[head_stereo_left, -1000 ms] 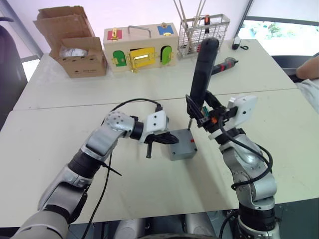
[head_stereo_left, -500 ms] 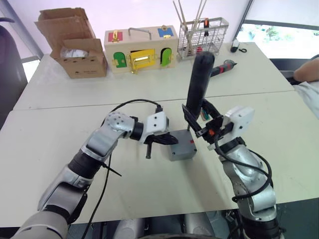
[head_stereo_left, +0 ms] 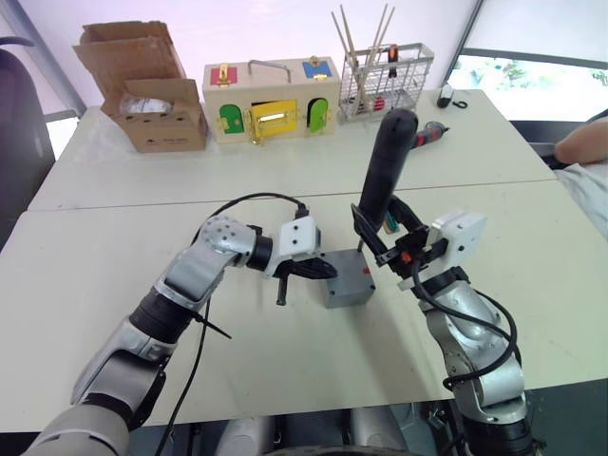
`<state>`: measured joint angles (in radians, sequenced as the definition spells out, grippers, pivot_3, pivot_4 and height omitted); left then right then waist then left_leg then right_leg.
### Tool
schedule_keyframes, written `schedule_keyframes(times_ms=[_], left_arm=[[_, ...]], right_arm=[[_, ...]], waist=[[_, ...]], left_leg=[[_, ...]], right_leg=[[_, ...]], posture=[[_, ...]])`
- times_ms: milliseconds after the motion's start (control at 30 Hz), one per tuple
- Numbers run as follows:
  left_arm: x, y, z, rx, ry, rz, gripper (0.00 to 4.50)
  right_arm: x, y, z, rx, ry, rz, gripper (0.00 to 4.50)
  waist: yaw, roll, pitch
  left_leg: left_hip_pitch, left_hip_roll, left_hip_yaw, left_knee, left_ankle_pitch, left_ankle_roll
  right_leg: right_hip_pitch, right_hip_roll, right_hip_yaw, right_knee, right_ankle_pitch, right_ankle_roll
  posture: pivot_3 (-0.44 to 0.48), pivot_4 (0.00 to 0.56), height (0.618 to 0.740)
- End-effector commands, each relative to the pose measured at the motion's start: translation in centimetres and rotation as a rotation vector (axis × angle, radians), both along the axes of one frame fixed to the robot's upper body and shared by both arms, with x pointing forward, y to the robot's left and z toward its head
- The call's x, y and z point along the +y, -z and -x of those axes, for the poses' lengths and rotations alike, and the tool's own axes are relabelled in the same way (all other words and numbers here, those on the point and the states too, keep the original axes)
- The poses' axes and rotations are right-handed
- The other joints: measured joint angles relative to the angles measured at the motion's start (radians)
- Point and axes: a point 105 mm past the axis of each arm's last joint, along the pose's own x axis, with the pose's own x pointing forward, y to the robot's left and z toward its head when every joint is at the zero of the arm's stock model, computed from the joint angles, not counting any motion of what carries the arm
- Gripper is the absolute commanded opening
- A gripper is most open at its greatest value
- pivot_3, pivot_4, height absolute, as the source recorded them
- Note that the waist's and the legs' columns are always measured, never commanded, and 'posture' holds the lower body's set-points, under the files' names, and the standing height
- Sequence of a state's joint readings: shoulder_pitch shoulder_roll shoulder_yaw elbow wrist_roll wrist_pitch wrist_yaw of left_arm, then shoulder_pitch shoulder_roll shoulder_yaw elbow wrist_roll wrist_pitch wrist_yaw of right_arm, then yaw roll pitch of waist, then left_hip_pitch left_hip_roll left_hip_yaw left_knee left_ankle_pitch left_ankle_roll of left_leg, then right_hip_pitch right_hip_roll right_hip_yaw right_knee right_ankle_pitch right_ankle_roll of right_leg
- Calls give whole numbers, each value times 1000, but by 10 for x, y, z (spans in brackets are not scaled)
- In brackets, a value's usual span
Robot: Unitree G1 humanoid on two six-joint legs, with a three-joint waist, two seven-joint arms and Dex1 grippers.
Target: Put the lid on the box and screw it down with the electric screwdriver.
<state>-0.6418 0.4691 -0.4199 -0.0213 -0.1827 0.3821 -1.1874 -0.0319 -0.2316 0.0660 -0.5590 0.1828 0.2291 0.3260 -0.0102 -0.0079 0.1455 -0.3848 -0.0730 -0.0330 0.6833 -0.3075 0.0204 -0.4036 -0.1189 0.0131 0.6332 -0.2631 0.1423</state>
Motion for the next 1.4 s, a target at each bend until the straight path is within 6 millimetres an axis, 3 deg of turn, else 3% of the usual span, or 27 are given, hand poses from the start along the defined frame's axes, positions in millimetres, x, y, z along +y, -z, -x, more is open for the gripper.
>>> schedule_keyframes(times_ms=[33, 700, 1100, 1333, 1400], left_arm=[[-1, -4, 2, -26, 8, -9, 0], [-2, -4, 2, -32, -4, -6, 0], [-6, -3, 2, -29, 8, 6, 0], [-9, -1, 2, -21, 29, 8, 0], [-9, -1, 2, -19, 30, 8, 0]], right_arm=[[-7, 41, -6, 181, 11, 13, 2052], [-9, 49, -9, 211, 2, 30, 2052], [-21, 36, -13, 168, 10, 73, 2052], [-18, -52, -2, -5, -110, 4, 2052], [-16, -66, 4, -8, -170, 12, 2052]], waist=[[0, 0, 0], [0, -3, -2], [5, -3, -3], [17, 0, 0], [23, 1, 1]], left_leg=[[0, 0, 0, 0, 0, 0], [0, 0, 0, 0, 0, 0], [0, 0, -1, 0, -1, 1], [-3, -1, 0, 0, -1, 1], [-7, -1, 0, 0, -1, 1]], right_leg=[[0, 0, 0, 0, 0, 0], [0, 0, 0, -1, 0, 0], [0, 0, 1, -2, 0, 0], [-2, -1, 2, -3, 0, 0], [-5, -1, 2, -3, 0, 0]], posture=[[0, 150, 737], [0, 150, 737], [0, 150, 737], [0, 150, 737], [0, 150, 737]])
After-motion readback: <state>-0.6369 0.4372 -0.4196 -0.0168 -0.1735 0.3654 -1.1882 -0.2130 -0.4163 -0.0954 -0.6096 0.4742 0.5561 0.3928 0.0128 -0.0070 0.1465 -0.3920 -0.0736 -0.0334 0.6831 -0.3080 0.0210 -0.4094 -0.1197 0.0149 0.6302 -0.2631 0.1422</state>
